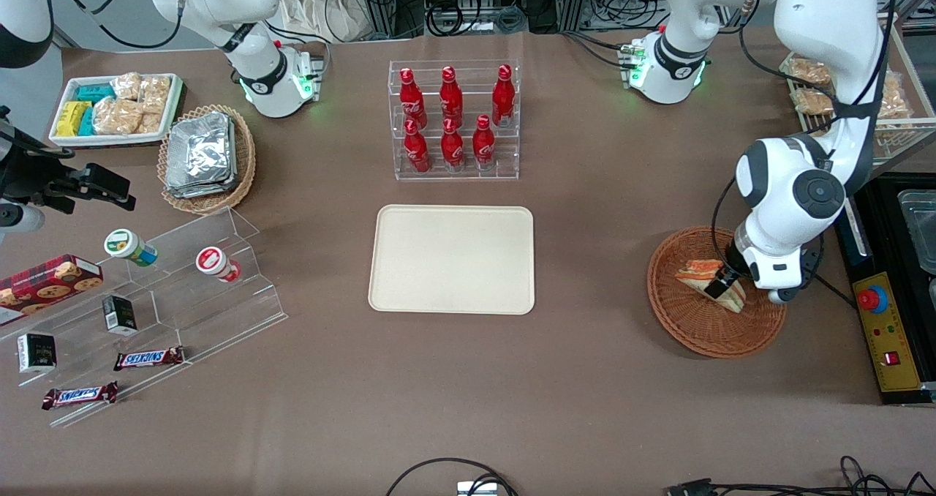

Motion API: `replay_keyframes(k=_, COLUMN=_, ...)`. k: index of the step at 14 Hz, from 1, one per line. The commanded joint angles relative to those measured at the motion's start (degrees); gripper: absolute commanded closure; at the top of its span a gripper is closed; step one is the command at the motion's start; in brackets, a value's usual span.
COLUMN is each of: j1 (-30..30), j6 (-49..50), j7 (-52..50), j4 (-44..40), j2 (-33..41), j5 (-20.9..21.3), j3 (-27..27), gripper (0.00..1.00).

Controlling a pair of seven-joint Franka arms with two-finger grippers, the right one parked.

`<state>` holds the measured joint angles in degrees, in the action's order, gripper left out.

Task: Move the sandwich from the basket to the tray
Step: 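Lower the open left gripper around the wrapped sandwich in the basket, then close the left gripper on the sandwich and lift it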

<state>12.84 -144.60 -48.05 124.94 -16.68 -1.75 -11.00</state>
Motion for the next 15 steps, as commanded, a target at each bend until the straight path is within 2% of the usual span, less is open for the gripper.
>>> replay_keyframes(k=1, j1=-0.1, j6=-1.21, j7=-0.72, j4=0.3, j2=-0.81, j5=-2.11, j3=0.1, gripper=0.0)
replay_keyframes(k=2, j1=-0.1, j6=-1.21, j7=-0.72, j4=0.3, j2=-0.98, j5=-2.47, j3=0.1, gripper=0.06)
replay_keyframes(k=3, j1=-0.1, j6=-1.04, j7=-0.64, j4=0.3, j2=-1.07, j5=-2.47, j3=0.1, gripper=0.21)
replay_keyframes(k=5, j1=-0.01, j6=-0.25, j7=-0.2, j4=0.3, j2=-1.16, j5=-2.38, j3=0.1, gripper=0.59)
replay_keyframes(k=7, j1=-0.01, j6=2.46, j7=0.33, j4=0.13, j2=-1.16, j5=-2.38, j3=0.1, gripper=0.93)
replay_keyframes(k=8, j1=-0.01, j6=4.39, j7=0.59, j4=-0.22, j2=-0.81, j5=-2.3, j3=0.19, gripper=1.0)
replay_keyframes(k=12, j1=0.08, j6=10.45, j7=5.41, j4=-3.72, j2=1.56, j5=-1.77, j3=0.19, gripper=1.0)
replay_keyframes(k=15, j1=0.08, j6=19.68, j7=15.67, j4=-10.13, j2=2.97, j5=-1.42, j3=0.19, gripper=1.0)
